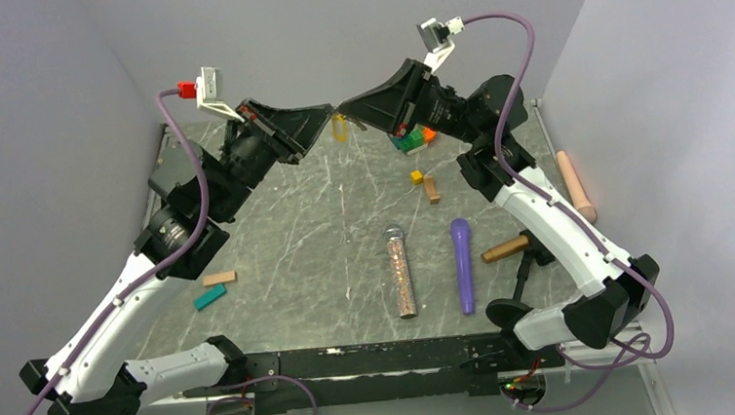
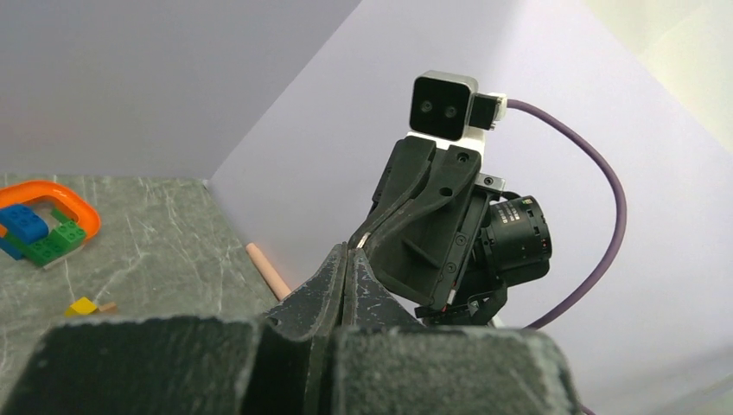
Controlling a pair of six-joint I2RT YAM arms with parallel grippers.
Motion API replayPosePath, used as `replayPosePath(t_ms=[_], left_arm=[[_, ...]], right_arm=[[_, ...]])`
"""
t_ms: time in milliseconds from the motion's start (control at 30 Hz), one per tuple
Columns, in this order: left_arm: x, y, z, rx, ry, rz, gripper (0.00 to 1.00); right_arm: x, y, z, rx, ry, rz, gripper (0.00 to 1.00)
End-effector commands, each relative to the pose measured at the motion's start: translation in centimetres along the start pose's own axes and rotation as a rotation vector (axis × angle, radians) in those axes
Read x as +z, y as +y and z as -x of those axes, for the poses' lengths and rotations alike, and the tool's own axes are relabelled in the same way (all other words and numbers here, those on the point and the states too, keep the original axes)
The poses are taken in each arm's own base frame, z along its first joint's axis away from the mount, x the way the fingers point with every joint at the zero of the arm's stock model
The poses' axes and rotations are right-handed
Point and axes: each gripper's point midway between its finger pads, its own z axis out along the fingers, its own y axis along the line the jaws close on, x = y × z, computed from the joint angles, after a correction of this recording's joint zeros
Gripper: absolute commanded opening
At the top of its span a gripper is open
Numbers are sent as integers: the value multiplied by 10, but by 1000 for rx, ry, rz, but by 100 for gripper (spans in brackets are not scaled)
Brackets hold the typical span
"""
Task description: Remove the keys from the keyring
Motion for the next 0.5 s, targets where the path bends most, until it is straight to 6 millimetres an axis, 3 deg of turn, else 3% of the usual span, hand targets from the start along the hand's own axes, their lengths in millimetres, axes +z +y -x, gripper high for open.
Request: replayPosePath(t_ms=[0,100,200,267,400,467], left_arm=[[-12,-18,26,-44,-85,-35,0],[-12,-20,22,-39,-65,-45,0],[-13,-19,21,-42,-63,-41,11],[-16,-18,21,-41,-60,-40,26],[-25,-19,26,5,-65,-31,67],[-33,-20,32,53,-65,-16,76]], right_arm=[[-9,21,32,-66,-133,38,0],[-10,19,28,-47,-123,41,0],[-12,18,24,-44,-111,31,0],[-14,15,20,-46,-103,13,0],[-21,4,7,-45,-65,-49,0],[-28,-4,-2,-57,-34,-95,0]])
